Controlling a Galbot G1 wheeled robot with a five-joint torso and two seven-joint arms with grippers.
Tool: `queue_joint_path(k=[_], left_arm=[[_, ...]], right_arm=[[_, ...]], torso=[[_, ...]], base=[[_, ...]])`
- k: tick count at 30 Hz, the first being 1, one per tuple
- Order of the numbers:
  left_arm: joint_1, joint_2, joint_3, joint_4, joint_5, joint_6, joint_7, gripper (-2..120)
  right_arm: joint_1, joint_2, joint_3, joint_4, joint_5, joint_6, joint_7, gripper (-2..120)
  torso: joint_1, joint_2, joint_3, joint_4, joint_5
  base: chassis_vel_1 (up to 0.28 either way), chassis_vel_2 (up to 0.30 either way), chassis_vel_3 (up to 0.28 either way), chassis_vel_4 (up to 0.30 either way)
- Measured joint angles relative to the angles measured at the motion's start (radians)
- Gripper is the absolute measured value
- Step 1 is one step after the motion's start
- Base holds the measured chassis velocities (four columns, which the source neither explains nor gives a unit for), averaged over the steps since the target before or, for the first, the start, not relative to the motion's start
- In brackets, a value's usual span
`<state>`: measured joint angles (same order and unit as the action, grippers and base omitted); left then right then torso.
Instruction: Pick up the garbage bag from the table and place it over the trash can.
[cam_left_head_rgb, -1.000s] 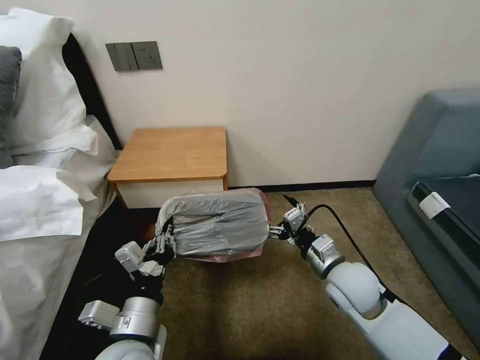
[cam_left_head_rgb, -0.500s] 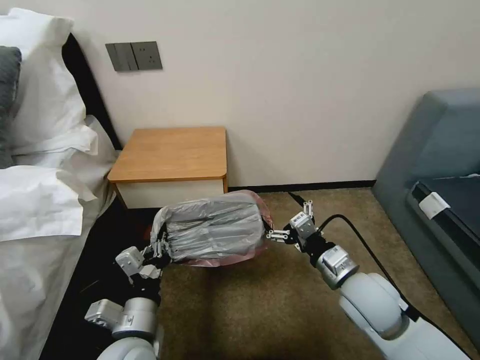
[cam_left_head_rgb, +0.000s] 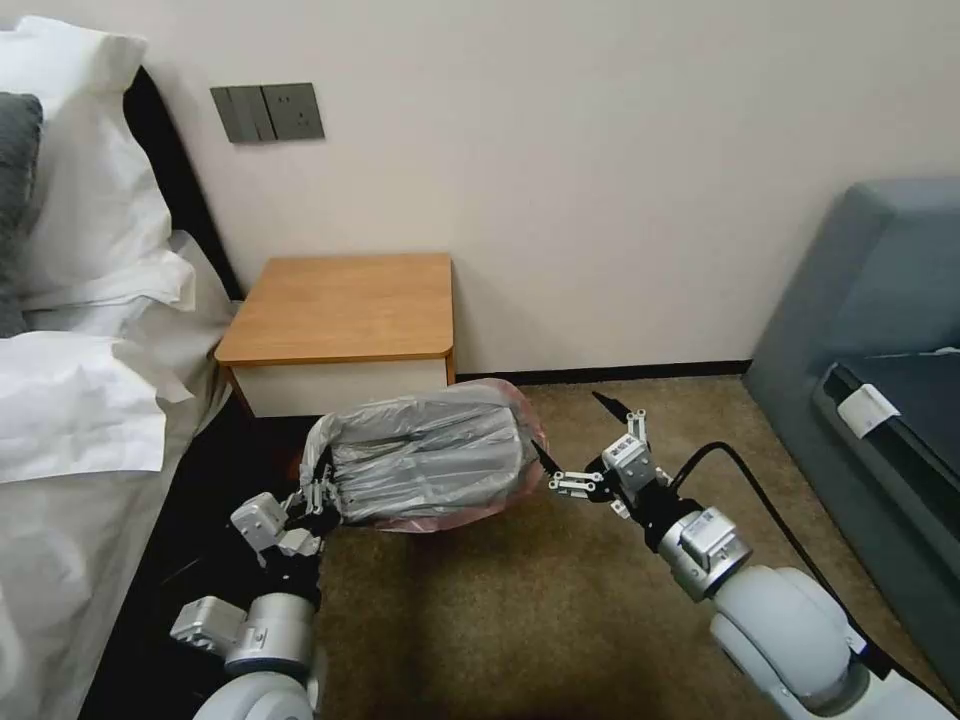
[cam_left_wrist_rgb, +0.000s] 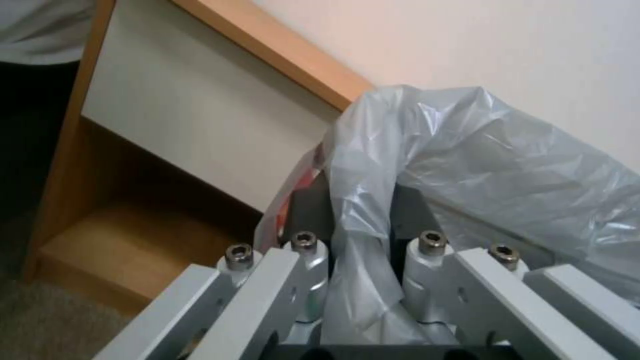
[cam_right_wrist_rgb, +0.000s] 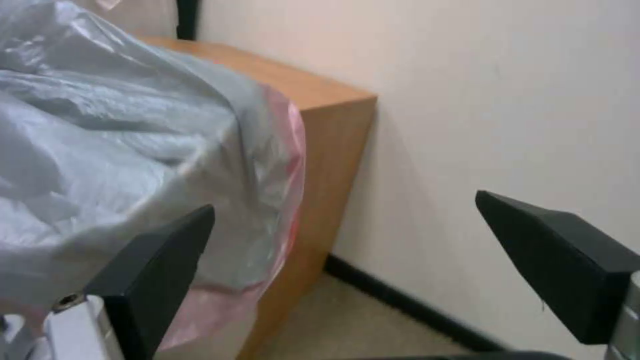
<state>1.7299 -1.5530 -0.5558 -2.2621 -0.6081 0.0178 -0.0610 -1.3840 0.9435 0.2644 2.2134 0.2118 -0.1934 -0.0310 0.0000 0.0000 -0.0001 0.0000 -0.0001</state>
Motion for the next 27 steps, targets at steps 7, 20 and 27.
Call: queue_joint_path(k=[7, 20, 27], left_arm=[[0.007, -0.003, 0.003, -0.019, -0.002, -0.002, 0.000, 11], [0.019, -0.009, 0.024, -0.047, -0.015, 0.001, 0.002, 11], [0.027, -0.019, 0.036, -0.058, -0.032, 0.008, 0.007, 11]], right_arm=[[0.023, 0.036, -0.035, -0.044, 0.119, -0.040, 0.028, 100], [0.085, 0.089, -0.092, -0.136, 0.271, -0.081, 0.055, 100], [0.117, 0.106, -0.109, -0.204, 0.234, -0.064, 0.058, 100]], torso=[[0.000, 0.000, 0.000, 0.0000, 0.0001], [0.000, 0.000, 0.000, 0.0001, 0.0001], [0.000, 0.000, 0.000, 0.0001, 0.0001]], base=[[0.000, 0.000, 0.000, 0.000], [0.000, 0.000, 0.000, 0.000], [0.000, 0.000, 0.000, 0.000]])
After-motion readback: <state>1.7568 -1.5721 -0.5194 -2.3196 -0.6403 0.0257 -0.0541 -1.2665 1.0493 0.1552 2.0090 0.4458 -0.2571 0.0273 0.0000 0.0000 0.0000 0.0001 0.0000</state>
